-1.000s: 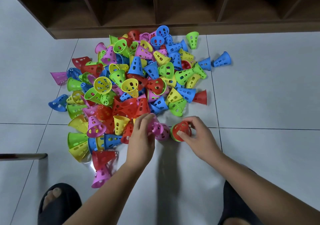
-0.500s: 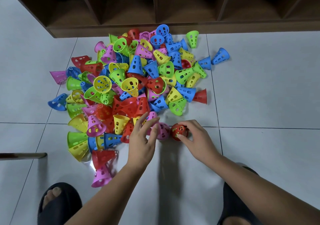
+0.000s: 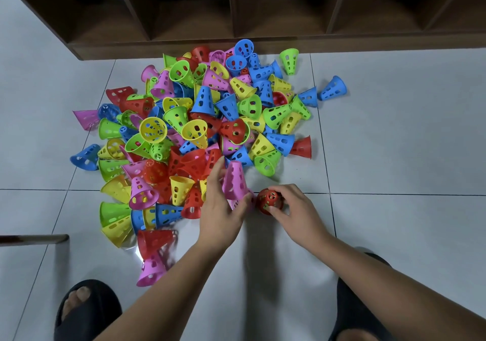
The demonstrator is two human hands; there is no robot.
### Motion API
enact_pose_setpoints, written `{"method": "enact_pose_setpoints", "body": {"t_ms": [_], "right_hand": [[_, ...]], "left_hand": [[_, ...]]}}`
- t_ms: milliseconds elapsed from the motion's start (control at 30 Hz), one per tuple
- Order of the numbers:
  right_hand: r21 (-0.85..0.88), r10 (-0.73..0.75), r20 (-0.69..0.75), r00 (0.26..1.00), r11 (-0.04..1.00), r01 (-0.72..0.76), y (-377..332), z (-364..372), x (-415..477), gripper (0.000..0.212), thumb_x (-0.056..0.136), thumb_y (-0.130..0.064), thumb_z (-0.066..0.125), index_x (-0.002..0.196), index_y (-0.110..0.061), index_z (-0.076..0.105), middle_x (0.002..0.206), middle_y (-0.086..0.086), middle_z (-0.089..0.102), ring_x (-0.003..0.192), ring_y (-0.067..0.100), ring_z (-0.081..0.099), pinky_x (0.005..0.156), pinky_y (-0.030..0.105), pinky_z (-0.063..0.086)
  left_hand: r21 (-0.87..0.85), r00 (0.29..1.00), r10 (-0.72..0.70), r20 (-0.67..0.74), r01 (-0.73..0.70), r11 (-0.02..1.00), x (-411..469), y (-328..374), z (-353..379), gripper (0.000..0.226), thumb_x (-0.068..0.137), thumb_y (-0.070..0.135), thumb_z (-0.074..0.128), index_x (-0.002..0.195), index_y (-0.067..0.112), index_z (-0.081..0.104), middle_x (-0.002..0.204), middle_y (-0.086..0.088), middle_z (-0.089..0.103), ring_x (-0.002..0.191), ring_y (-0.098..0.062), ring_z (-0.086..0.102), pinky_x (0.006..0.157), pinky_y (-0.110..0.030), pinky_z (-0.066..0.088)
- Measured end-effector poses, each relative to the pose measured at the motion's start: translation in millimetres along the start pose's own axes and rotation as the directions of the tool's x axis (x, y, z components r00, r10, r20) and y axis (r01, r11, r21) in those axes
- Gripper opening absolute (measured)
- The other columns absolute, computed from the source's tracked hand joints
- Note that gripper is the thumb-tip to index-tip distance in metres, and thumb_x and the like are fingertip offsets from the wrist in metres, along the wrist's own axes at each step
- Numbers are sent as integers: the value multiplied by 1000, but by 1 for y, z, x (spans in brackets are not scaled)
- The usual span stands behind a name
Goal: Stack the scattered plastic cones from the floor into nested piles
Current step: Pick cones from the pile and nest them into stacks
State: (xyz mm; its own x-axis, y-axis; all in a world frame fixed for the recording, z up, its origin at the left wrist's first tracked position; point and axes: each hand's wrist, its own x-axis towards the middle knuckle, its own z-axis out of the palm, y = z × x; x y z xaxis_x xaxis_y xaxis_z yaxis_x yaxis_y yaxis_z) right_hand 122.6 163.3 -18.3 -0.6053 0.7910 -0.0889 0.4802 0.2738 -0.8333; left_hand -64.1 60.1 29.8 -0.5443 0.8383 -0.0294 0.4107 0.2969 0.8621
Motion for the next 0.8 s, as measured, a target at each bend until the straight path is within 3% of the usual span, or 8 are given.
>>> {"method": "enact_pose_setpoints", "body": {"t_ms": [133, 300, 400, 500, 600, 700, 800], "right_hand": [[6, 14, 19, 1000, 1000, -14, -1, 0, 2, 43, 91, -21, 78, 128, -36, 64, 121, -12, 60, 113, 8, 64, 101, 38, 55], [-10, 22, 62, 998, 1000, -22, -7, 2, 3, 43, 91, -22, 78, 130, -33, 63, 122, -10, 58, 113, 14, 64, 100, 41, 56], [-51, 23, 111, 994, 999, -18, -10, 2, 8, 44, 90, -22, 78, 130, -32, 62, 121, -8, 58, 110, 15, 65, 99, 42, 56], [-149, 34, 228, 973, 989, 1, -16, -5, 17, 52, 88, -10, 73, 136, -25, 60, 127, -6, 57, 109, 17, 65, 100, 43, 55], [-242, 53, 299, 953, 970, 22, -31, -21, 33, 61, 86, 2, 61, 142, -23, 57, 136, -6, 54, 100, 3, 61, 99, 35, 53], [-317, 45, 344, 938, 946, 71, -56, -43, 52, 52, 92, -5, 62, 141, -23, 59, 136, -8, 56, 109, 9, 61, 99, 36, 53], [-387, 39, 410, 911, 912, 136, -86, -57, 75, 39, 94, -13, 66, 132, -22, 65, 130, -7, 63, 118, 12, 61, 101, 35, 53]], "left_hand": [[77, 997, 6, 77, -12, 997, -2, -19, 12, 93, 94, 22, 79, 163, 42, 21, 154, 11, 47, 138, -11, 53, 105, -42, 55], [195, 994, -37, 106, 16, 981, 1, -31, 18, 77, 90, 12, 81, 152, 34, 42, 148, 7, 56, 130, -19, 60, 97, -42, 57], [263, 986, -19, 167, -26, 964, 11, -33, 11, 73, 88, 14, 82, 148, 33, 45, 142, 8, 60, 124, -18, 61, 91, -39, 57], [330, 950, 39, 309, -145, 933, 29, -32, -11, 73, 86, 25, 84, 146, 35, 44, 143, 10, 55, 121, -19, 63, 88, -43, 58], [416, 909, 160, 386, -326, 849, 46, -29, -44, 60, 90, 29, 80, 142, 27, 51, 134, 7, 56, 109, -24, 66, 81, -40, 57], [496, 852, 194, 487, -452, 741, 52, -27, -82, 53, 95, 41, 76, 140, 26, 54, 128, 5, 58, 103, -21, 65, 77, -34, 55], [531, 794, 150, 589, -520, 670, 50, -28, -123, 51, 97, 50, 69, 141, 29, 52, 128, 7, 58, 102, -16, 63, 79, -37, 60]]}}
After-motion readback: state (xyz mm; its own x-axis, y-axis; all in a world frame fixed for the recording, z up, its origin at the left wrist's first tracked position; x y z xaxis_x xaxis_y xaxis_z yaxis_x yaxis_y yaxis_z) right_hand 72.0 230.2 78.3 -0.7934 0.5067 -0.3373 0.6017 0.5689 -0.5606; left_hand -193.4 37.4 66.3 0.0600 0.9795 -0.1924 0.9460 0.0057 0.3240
